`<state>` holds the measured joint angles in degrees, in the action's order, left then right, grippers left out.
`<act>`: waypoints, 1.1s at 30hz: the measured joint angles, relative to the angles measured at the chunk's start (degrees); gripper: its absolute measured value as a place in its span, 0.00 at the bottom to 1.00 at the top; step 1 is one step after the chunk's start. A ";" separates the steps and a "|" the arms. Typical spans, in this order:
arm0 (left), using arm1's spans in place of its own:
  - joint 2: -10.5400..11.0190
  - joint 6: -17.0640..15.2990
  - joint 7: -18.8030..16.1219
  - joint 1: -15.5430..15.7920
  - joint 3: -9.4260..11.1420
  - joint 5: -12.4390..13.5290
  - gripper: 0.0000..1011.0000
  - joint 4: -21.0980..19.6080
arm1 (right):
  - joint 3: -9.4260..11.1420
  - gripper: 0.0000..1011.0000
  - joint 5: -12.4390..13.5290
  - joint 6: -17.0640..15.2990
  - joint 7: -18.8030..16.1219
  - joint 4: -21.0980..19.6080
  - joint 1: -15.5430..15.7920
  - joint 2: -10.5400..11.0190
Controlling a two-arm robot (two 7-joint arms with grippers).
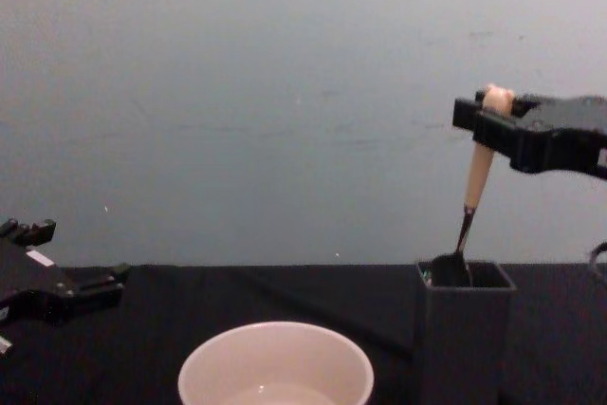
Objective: Pick up the stirring spoon with one hand, stir inside the cup, then place it back in its original position.
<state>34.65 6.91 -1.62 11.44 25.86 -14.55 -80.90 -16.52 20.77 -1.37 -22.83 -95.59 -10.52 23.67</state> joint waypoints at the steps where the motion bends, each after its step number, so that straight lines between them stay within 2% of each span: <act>1: 0.00 0.00 0.00 0.00 0.00 0.00 0.99 0.00 | 0.00 0.21 0.00 0.00 0.00 0.00 0.00 0.00; 9: 0.00 0.00 0.00 0.00 0.00 0.00 0.99 0.00 | -1.04 0.21 1.13 -2.88 1.18 2.23 -0.56 -0.86; 21: 0.00 0.00 0.00 0.00 0.00 0.00 0.99 0.00 | -1.41 0.21 1.59 -4.16 4.02 5.54 -0.66 -3.21; 33: 0.00 0.00 0.00 0.00 0.00 0.00 0.99 0.00 | -1.07 0.21 1.82 -4.99 5.14 6.51 0.26 -3.94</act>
<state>34.65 6.91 -1.62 11.43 25.86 -14.55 -80.90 -17.60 22.59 -6.37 -17.69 -89.07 -10.27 19.72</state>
